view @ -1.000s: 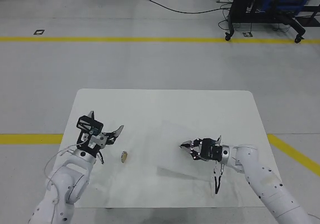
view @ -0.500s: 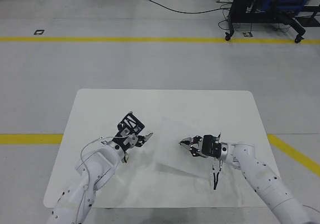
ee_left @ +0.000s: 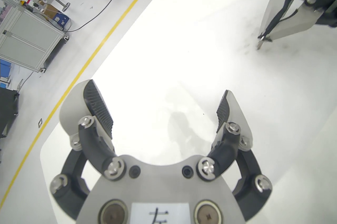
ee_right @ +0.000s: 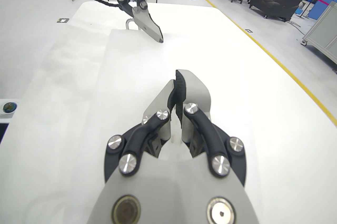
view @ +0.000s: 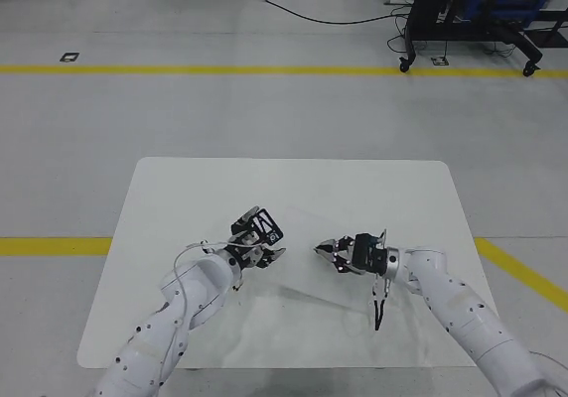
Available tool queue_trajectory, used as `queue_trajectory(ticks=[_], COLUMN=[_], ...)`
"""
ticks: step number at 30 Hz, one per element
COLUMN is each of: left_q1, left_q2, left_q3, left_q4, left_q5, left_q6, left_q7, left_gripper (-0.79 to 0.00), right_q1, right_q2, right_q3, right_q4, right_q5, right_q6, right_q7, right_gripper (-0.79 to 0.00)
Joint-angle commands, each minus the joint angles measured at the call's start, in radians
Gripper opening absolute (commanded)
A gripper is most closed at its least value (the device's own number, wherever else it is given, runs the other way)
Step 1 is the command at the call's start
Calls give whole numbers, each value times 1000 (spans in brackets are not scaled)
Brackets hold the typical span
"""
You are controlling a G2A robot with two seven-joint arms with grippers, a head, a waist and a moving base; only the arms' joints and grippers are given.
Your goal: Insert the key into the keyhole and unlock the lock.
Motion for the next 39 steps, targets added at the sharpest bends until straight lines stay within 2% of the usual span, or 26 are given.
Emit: queue_trajectory(ticks=[1,5,11,15,20,23,32,34,36,39], left_q1=[-24,-59,-88,-97,-76,-24,-22,-7,21,34], left_q2=[-6,-20,-33,-37,-33,-14,-15,-16,-10,3], left_q3=[24,64,85,83,36,-55,-55,-79,-150,-236], left_q4=[35,87,147,158,117,37,36,33,50,114], left_q5=[32,68,45,23,-6,25,17,-77,-259,-523], left_q6=[27,89,83,77,102,129,131,126,33,-235], left_q7=[-16,-36,-25,-16,37,99,107,193,341,433], left_gripper=[0,0,0,0,0,0,0,0,0,0], right_q1=[4,16,39,43,40,31,26,15,-3,-18], right_q2=[-2,-3,-1,3,11,16,16,13,11,17], right_q3=[-6,-11,-14,-22,-19,-12,-13,-14,-22,-66], right_q4=[6,37,92,94,64,53,57,45,6,-30], right_q5=[5,30,54,59,98,130,136,181,289,419], right_q6=[-2,-28,-83,-76,-87,-103,-103,-120,-165,-165], right_q7=[-13,-59,-184,-192,-180,-165,-160,-135,-102,-102], right_gripper=[-785,-785,-785,-785,-785,-785,-785,-785,-785,-785])
